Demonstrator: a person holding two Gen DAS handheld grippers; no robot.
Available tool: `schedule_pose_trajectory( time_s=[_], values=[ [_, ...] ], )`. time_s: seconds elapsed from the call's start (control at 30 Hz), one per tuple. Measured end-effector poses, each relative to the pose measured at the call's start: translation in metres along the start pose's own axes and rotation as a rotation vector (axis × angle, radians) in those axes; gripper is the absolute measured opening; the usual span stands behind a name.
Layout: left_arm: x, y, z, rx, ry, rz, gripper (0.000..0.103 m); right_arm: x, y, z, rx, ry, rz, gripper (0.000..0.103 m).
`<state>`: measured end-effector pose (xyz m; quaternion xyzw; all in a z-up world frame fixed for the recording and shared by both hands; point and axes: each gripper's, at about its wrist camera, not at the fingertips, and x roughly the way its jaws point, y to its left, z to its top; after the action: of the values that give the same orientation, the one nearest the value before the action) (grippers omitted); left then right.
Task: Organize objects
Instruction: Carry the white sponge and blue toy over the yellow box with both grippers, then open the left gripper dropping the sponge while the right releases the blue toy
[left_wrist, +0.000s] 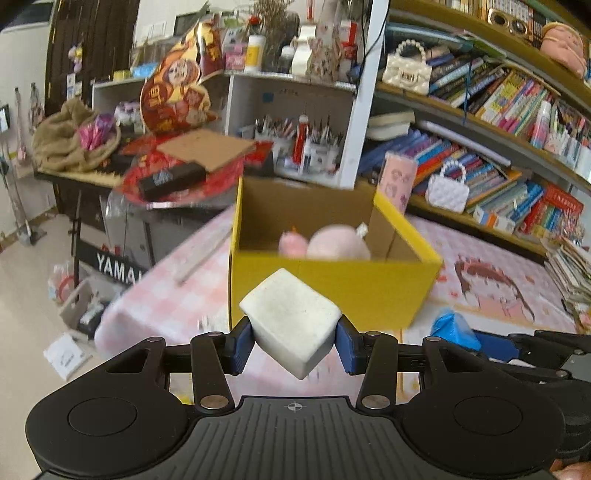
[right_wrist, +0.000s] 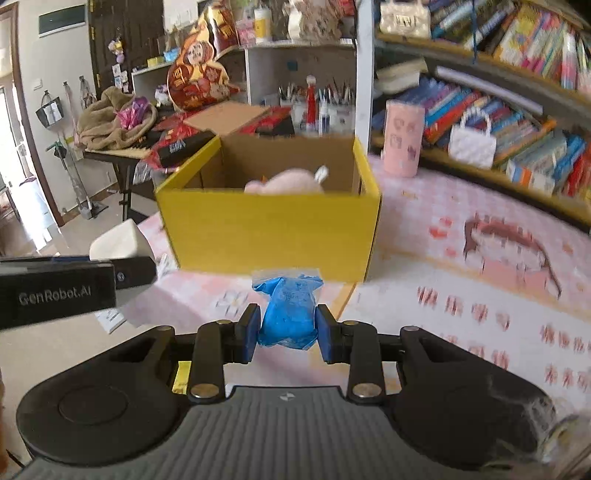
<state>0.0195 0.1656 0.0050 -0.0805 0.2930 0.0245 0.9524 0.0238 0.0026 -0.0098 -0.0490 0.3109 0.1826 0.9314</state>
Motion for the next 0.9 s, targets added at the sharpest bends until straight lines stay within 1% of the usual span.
schedule_pose_trajectory(
  time_s=[0.2,0.4,0.47,0.57,0.7,0.77,0.9],
  values=[
    [0.028,-0.004,0.041,-0.023,-0.060,0.034,0.045,0.030,-0.022,0.049,-0.014,-0.075,-0.014,0.030],
    [0.069,-0.015,0.065,-0.021,-0.064,0.059,0.045,0.077,-0.040,0.088,-0.078,-0.066,-0.003,0.030],
    [0.081,-0.019,0.068,-0.025,-0.062,0.074,0.045,0.095,-0.044,0.097,-0.117,-0.047,0.003,0.030],
    [0.098,-0.025,0.070,-0.024,-0.045,0.090,0.045,0.123,-0.047,0.108,-0.195,0.013,0.034,0.030],
    [0.122,-0.032,0.067,0.000,-0.001,0.123,0.045,0.149,-0.047,0.109,-0.282,0.090,0.074,0.030],
    [0.132,-0.034,0.065,0.003,0.022,0.132,0.045,0.161,-0.048,0.107,-0.305,0.131,0.096,0.030],
    [0.144,-0.035,0.060,0.006,0.052,0.142,0.046,0.174,-0.055,0.113,-0.293,0.175,0.162,0.030]
  ],
)
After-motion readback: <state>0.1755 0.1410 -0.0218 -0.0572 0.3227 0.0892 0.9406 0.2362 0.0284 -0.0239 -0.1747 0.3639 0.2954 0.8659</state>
